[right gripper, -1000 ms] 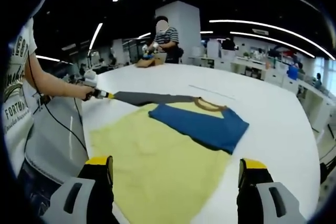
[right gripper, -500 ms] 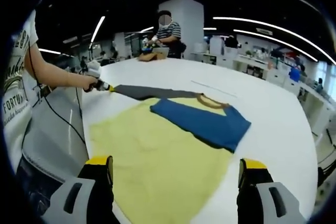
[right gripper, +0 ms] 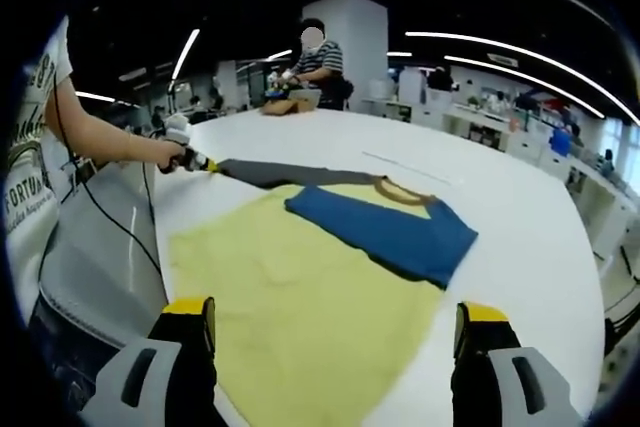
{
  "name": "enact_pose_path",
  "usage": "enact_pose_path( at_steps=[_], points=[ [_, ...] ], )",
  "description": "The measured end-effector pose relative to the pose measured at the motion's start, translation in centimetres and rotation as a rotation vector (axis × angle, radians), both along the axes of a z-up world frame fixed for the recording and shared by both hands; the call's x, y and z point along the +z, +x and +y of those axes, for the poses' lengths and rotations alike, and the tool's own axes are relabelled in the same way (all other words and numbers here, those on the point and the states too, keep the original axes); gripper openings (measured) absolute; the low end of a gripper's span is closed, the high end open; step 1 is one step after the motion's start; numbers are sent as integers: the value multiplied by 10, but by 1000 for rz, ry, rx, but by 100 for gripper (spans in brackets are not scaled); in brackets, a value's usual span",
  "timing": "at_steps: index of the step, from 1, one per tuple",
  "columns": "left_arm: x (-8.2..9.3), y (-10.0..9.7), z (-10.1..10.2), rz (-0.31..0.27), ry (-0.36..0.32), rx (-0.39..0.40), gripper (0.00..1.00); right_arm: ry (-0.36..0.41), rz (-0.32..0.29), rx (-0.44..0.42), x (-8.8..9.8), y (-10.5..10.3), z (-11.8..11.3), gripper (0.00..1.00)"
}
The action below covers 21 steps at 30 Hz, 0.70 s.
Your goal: Fold the garment on the visible template until the final outline fits inside the template.
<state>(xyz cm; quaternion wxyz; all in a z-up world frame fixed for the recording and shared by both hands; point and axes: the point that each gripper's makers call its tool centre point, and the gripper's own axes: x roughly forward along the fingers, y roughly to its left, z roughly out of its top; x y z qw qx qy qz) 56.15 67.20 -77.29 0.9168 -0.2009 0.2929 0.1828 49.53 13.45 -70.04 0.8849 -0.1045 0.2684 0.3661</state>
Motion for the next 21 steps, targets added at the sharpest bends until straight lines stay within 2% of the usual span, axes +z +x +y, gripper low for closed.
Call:
enact_pose_path(
  at_steps=[9,12,16,21],
  points=[
    [7,-2,-5,-1,25,-54,1,6,-8,-16,3,1,-5,99],
    [16,1,-2,-12,37,-54,1,12,-1,-9,3,-2,-4,99],
    [23,7,-1,-7,69,-98,1,21,2,-5,3,-4,-3,99],
    [32,11,0,-28,76,-105,1,27,7,-3,2,-7,-1,99]
  ],
)
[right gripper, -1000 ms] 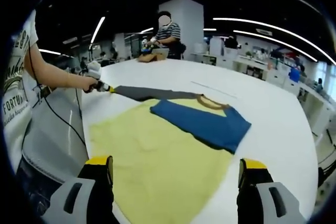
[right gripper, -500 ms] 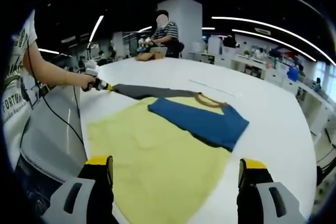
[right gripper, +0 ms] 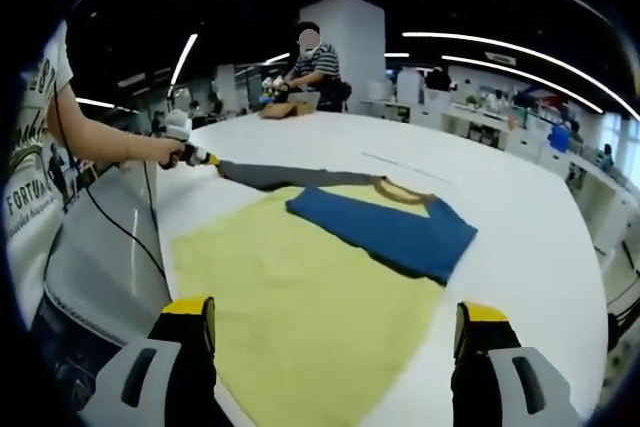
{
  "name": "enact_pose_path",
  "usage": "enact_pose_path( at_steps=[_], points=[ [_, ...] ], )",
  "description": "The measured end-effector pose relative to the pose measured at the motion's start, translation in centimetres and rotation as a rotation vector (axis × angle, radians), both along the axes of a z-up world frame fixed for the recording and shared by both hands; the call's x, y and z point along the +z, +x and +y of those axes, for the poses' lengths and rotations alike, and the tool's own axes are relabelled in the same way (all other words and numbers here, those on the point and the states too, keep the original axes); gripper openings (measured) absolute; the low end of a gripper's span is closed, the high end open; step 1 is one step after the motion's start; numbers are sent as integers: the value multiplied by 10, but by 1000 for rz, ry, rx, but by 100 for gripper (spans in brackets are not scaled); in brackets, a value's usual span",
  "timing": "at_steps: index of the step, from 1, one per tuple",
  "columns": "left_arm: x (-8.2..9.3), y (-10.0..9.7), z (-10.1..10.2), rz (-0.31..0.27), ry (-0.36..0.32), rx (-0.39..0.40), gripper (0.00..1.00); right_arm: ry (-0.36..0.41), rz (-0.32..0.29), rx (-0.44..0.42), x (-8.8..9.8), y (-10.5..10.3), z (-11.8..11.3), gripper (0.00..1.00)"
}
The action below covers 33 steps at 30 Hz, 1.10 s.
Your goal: Fold the garment on the visible template until the final outline fits inside the template.
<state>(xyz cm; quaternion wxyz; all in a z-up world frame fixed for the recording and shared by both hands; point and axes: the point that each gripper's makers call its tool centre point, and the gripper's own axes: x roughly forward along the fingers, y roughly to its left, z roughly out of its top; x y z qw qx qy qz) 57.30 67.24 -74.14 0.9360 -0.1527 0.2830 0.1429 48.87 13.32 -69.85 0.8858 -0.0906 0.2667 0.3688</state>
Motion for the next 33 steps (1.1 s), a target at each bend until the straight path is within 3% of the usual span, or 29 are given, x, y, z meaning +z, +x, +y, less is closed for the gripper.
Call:
enact_pose_path(
  at_steps=[13,21,25,33],
  points=[
    [18,19,-20,-43,27,-95,0,13,1,18,-1,0,7,99],
    [28,25,-43,-79,-11,-158,0,30,6,33,-1,-2,11,99],
    [30,28,-51,-73,18,-199,0,37,5,36,0,-3,12,99],
    [42,39,-74,-111,-2,-252,0,47,11,56,0,-7,17,99]
  ],
)
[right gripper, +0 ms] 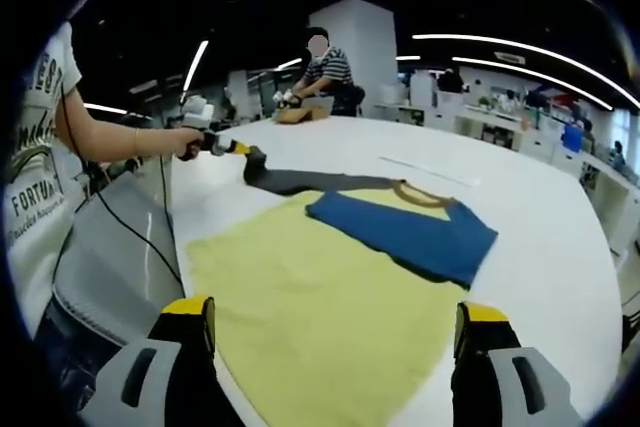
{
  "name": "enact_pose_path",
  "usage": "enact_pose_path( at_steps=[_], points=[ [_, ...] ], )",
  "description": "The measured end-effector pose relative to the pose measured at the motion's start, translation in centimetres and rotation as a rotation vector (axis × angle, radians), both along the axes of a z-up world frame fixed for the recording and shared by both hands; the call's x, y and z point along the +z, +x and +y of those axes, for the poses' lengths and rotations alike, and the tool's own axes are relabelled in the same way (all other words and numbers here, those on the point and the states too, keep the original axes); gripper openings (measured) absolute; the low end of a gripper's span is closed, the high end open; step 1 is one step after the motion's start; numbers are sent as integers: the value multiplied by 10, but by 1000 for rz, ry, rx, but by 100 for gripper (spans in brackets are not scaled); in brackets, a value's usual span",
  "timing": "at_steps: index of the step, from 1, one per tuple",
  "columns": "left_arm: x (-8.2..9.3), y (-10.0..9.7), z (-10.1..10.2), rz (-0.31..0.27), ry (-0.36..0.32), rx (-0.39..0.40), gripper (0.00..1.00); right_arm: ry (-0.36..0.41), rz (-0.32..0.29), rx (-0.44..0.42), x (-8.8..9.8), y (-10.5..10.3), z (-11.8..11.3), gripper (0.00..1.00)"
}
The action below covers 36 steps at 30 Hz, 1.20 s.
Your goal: Fold the garment on the visible template until the final outline fits inside the template.
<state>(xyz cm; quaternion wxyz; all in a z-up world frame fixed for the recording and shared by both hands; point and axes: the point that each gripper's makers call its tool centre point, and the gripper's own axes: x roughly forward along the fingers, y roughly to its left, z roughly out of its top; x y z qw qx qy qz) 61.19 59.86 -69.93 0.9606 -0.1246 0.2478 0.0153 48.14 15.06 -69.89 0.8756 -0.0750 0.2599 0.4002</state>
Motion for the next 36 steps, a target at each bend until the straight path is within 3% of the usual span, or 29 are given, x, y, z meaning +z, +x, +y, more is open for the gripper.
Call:
enact_pose_path(
  at_steps=[6,23,36],
  points=[
    [6,9,-15,-17,-21,-41,0,-8,-9,-4,0,0,1,99],
    [18,26,-60,-37,2,-144,0,-2,-10,10,-1,-3,7,99],
    [31,38,-100,-73,-61,-192,0,-12,-19,5,-1,0,5,99]
  ],
)
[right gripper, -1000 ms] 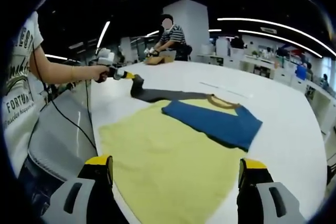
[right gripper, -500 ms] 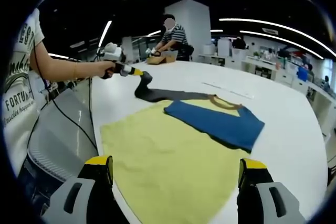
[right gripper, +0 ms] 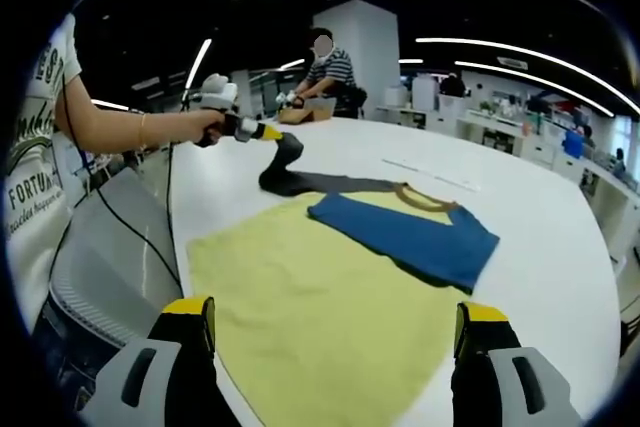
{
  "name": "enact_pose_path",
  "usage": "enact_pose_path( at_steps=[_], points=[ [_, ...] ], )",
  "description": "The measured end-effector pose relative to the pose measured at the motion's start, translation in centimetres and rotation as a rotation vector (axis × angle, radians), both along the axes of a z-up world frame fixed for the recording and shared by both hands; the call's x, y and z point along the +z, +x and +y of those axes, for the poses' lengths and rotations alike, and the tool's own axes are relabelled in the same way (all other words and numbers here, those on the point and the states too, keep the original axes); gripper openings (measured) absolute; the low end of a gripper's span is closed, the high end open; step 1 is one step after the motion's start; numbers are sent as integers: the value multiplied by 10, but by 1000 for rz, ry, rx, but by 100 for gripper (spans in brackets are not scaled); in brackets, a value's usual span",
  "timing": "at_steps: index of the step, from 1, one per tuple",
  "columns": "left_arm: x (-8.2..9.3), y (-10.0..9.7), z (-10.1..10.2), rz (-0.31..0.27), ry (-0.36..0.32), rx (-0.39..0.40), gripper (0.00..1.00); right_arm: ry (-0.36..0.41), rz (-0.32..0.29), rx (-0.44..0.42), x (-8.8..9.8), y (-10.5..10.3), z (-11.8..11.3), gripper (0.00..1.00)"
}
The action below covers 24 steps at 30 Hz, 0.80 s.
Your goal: Fold the garment on the visible template until the final outline fits inside the template.
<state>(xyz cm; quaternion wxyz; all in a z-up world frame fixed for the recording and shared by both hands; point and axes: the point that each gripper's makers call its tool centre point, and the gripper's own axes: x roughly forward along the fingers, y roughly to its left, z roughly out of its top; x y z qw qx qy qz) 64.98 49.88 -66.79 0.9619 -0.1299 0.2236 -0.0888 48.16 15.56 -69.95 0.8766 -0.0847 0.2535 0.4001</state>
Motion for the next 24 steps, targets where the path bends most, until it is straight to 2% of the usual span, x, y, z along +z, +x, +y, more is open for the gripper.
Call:
enact_pose_path(
  at_steps=[6,24],
  points=[
    [3,5,-15,-9,-21,-11,0,-2,6,2,-3,-2,0,99],
    [18,20,-77,-44,-84,-94,0,-13,13,-6,-6,-5,-3,99]
  ],
)
